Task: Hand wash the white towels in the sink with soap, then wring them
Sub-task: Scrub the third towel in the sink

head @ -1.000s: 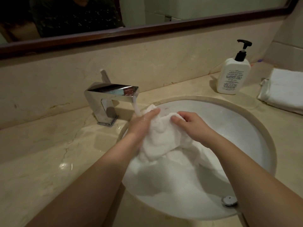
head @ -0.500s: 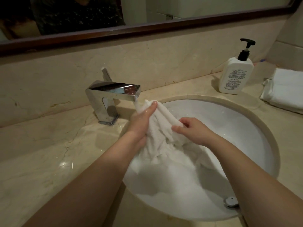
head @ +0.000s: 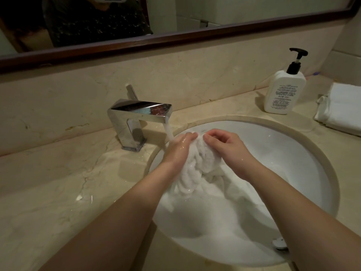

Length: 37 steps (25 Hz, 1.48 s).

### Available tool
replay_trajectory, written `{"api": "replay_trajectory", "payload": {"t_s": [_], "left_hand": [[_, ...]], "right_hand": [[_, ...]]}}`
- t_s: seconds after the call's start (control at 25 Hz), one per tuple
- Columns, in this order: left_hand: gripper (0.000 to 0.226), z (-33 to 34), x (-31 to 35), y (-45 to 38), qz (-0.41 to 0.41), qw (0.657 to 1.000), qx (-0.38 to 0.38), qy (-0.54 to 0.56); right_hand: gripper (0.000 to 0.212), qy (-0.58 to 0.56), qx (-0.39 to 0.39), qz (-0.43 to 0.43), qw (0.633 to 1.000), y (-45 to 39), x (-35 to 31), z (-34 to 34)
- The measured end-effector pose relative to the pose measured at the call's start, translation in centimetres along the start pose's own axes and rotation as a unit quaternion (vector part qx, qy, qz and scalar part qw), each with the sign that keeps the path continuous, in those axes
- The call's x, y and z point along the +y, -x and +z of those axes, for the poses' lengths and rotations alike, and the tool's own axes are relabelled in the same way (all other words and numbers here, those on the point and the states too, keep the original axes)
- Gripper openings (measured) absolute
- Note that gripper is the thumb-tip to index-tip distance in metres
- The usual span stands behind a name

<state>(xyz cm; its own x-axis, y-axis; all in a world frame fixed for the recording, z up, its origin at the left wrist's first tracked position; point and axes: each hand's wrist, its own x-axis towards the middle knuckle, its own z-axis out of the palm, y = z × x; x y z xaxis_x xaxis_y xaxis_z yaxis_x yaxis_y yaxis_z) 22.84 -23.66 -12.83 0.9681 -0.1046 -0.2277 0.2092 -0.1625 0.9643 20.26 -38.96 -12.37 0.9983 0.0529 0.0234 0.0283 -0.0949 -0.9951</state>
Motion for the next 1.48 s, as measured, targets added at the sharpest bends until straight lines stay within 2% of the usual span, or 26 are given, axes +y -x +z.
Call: {"api": "replay_trajectory", "payload": {"t_s": [0.12,0.2,0.28,0.32,0.4,0.52,0.6,0.64,0.72,0.8,0.88,0.92,1.0,1.08,1.12,1.2,1.24,1.32,1.36,1.4,1.44,1.48], "left_hand": [[0.050,-0.3,-0.2,0.0,0.026,0.998,-0.059,-0.008],[0.054,-0.4,-0.5,-0.6,0.040,0.998,-0.042,0.006],[0.065,-0.3,-0.5,-0.9,0.053,0.998,-0.011,0.043],[0.069,-0.2,-0.4,-1.0,0.051,0.997,-0.003,0.061],[0.079,-0.2,-0.4,-1.1,0.042,0.997,-0.006,0.065],[0.093,0.2,-0.1,-0.8,0.085,0.996,-0.024,-0.004],[0.082,0.7,0.2,-0.5,0.104,0.994,-0.017,-0.032],[0.073,0.8,0.3,-0.5,0.102,0.994,-0.001,-0.043],[0.070,0.1,-0.4,-1.0,0.082,0.995,0.002,-0.050],[0.068,-0.7,-1.1,-1.3,0.004,0.994,-0.062,-0.085],[0.045,-0.9,-1.6,-1.1,-0.055,0.981,-0.110,-0.150],[0.030,-0.7,-1.6,-1.1,-0.045,0.983,-0.108,-0.143],[0.008,-0.3,-1.3,-1.2,0.024,0.996,-0.072,-0.040],[0.010,0.1,-0.7,-0.8,0.066,0.994,-0.074,0.048],[0.013,0.4,-0.6,-0.6,0.073,0.991,-0.093,0.067],[0.017,0.7,-0.4,-0.2,0.075,0.986,-0.121,0.087],[0.017,0.8,-0.2,-0.1,0.079,0.986,-0.120,0.085],[0.014,0.6,0.0,-0.2,0.080,0.993,-0.067,0.054],[0.013,0.3,-0.2,-0.7,0.061,0.997,-0.038,0.025],[0.020,-0.1,-0.5,-1.0,0.033,0.998,-0.040,-0.031],[0.031,-0.4,-0.9,-1.1,0.004,0.989,-0.081,-0.121],[0.041,-0.5,-1.4,-0.8,-0.029,0.966,-0.137,-0.218]], "right_hand": [[0.015,-0.025,0.062,-0.014,0.998,-0.1,0.0,-0.3],[0.014,0.025,0.116,0.004,0.993,-0.4,0.4,-1.4],[0.021,0.118,0.127,0.049,0.984,-0.7,0.8,-2.6],[0.027,0.144,0.126,0.063,0.979,-0.9,1.1,-3.1],[0.034,0.117,0.115,0.055,0.985,-0.9,1.0,-3.4],[0.036,0.057,0.002,0.045,0.997,0.0,0.1,-2.1],[0.035,0.085,-0.052,0.041,0.994,0.5,-0.1,-1.1],[0.028,0.101,-0.037,0.026,0.994,0.5,0.0,-0.9],[0.022,0.075,0.040,0.013,0.996,0.1,0.1,-1.2],[0.019,-0.006,0.131,0.023,0.991,-0.3,0.1,-2.3],[0.022,-0.033,0.167,0.033,0.985,-0.4,0.3,-3.4],[0.025,-0.015,0.161,0.038,0.986,-0.5,0.4,-3.8],[0.042,0.046,0.113,0.052,0.991,-0.3,0.5,-3.8],[0.067,0.091,0.073,0.086,0.989,-0.2,0.7,-3.4],[0.071,0.102,0.064,0.098,0.988,-0.1,0.6,-3.2],[0.075,0.103,0.017,0.102,0.989,0.0,0.3,-3.0],[0.069,0.094,-0.014,0.096,0.991,0.0,0.4,-3.0],[0.040,0.077,-0.032,0.082,0.993,0.3,0.5,-2.7],[0.032,0.066,-0.003,0.076,0.995,0.3,0.3,-2.5],[0.034,0.052,0.038,0.070,0.996,0.3,0.2,-2.5],[0.039,0.034,0.077,0.059,0.995,0.2,0.2,-2.6],[0.045,0.016,0.110,0.048,0.993,0.0,0.2,-2.8]]}}
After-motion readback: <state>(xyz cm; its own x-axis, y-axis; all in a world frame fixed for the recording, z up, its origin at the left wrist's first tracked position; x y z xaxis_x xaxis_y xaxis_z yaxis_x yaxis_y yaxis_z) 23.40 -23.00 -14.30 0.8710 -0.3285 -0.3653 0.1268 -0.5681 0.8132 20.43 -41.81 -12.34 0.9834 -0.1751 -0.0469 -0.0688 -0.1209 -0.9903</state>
